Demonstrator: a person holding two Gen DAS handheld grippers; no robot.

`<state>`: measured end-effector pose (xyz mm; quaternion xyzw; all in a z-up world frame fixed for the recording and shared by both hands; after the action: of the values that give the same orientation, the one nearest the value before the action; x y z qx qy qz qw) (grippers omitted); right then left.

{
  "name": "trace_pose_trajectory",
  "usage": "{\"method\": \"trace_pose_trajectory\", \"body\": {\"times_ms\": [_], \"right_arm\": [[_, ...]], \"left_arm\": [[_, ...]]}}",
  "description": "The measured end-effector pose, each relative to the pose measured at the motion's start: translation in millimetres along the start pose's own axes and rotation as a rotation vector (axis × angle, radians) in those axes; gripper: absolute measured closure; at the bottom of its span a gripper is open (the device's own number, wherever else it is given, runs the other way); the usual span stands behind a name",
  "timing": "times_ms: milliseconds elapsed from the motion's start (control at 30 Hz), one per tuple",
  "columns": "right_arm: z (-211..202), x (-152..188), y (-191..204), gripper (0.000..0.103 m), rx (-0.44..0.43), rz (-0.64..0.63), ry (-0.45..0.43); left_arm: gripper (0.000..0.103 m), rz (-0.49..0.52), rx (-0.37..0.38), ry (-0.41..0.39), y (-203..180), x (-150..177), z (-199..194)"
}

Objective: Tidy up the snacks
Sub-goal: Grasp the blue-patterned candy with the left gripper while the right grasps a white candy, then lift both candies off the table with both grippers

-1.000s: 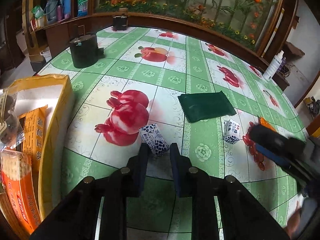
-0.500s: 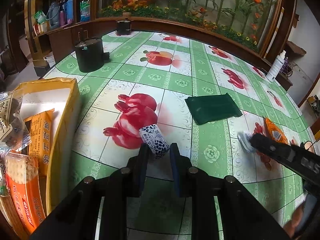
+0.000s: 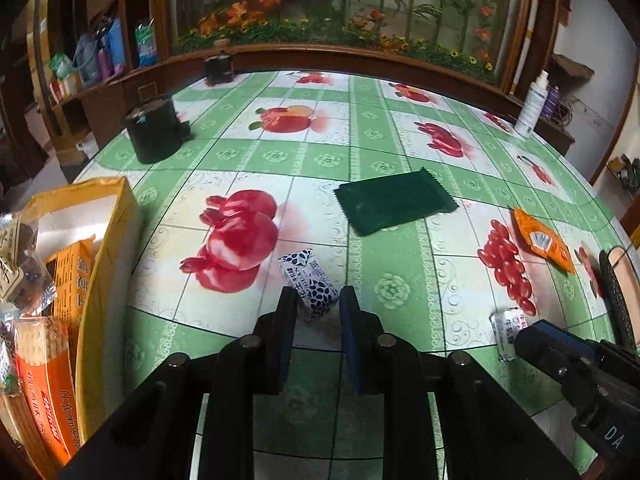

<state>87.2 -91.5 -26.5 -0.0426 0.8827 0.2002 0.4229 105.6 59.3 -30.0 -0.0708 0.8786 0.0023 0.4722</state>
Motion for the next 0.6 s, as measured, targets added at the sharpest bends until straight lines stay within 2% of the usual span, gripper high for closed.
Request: {"method": "trace_pose_trajectory", "body": {"times_ms": [333, 600], "right_arm": [[-4, 2, 11, 0.080, -0.011, -0.028, -0.017], [-5, -2, 4, 0.080, -0.005, -0.001, -0.027]], "left_arm": [[0.082, 0.083, -0.024, -0.087, -10, -9, -15], [0.082, 0.070, -0.019, -0.085, -9, -10, -17]]}}
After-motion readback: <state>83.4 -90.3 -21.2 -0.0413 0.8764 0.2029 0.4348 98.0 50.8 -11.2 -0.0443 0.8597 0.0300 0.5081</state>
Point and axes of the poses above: each gripper's, at about its wrist camera, not at the fingertips, and z roughly the way its jaws point, y to its left, x to its underside, the point moved 7 cm from there along z, roughly the way its jaws point, and after that the axes turned 15 degrees about -y, right-handed, at the moved point
